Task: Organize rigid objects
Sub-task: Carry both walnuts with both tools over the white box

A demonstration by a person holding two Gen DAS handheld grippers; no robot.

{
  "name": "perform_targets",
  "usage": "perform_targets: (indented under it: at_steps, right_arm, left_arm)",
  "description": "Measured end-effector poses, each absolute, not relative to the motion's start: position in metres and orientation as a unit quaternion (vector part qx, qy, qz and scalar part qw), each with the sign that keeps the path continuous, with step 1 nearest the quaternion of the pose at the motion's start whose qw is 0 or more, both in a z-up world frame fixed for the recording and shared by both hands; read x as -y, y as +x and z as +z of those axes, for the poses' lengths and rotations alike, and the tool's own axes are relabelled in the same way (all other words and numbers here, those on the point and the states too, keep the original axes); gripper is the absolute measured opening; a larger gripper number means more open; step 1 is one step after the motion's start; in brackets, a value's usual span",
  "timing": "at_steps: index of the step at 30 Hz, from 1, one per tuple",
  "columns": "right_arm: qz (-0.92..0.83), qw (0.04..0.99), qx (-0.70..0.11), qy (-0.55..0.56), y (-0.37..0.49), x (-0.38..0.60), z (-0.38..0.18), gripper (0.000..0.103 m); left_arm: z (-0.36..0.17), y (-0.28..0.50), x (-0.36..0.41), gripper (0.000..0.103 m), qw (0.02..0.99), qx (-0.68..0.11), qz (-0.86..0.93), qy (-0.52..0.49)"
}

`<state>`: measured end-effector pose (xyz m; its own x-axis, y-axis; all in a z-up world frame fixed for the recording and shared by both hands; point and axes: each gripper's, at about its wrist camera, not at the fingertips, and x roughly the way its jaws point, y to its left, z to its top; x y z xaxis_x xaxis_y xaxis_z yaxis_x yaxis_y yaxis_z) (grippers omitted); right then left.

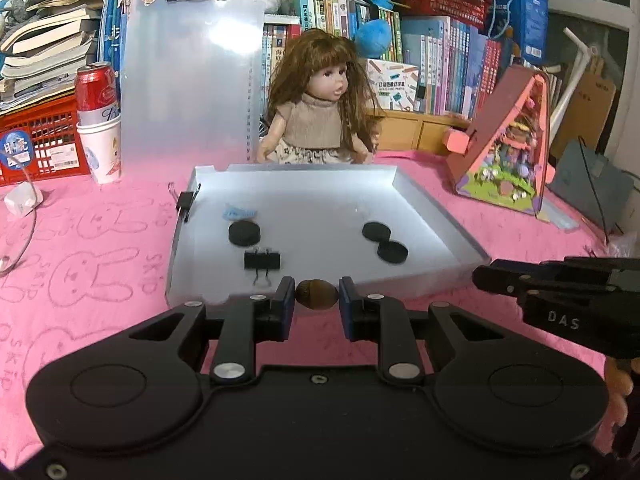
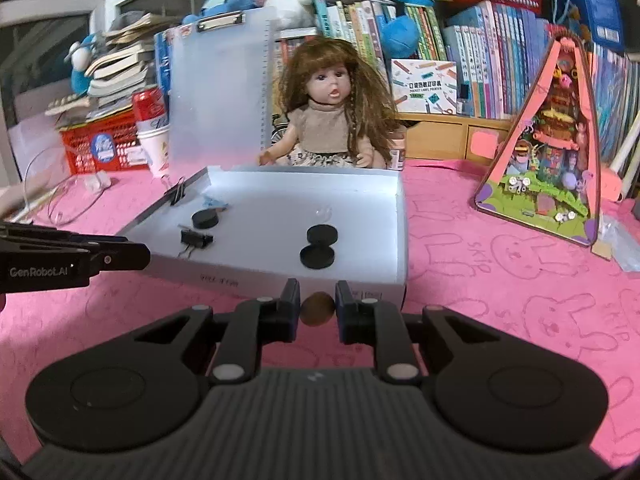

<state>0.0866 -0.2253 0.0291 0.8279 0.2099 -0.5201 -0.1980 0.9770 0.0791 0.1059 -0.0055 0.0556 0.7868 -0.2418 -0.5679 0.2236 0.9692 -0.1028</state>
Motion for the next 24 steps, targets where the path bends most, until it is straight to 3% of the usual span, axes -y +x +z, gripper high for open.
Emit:
perform_targets:
  at_steps: [24]
  right_arm:
    - [0.072,0.914,-0.392,0.077,0.211,0.229,0.018,0.022]
  left_arm:
    - [0.029,0.231,0.033,0.022,0.918,-0.384,-0.084,-0.051]
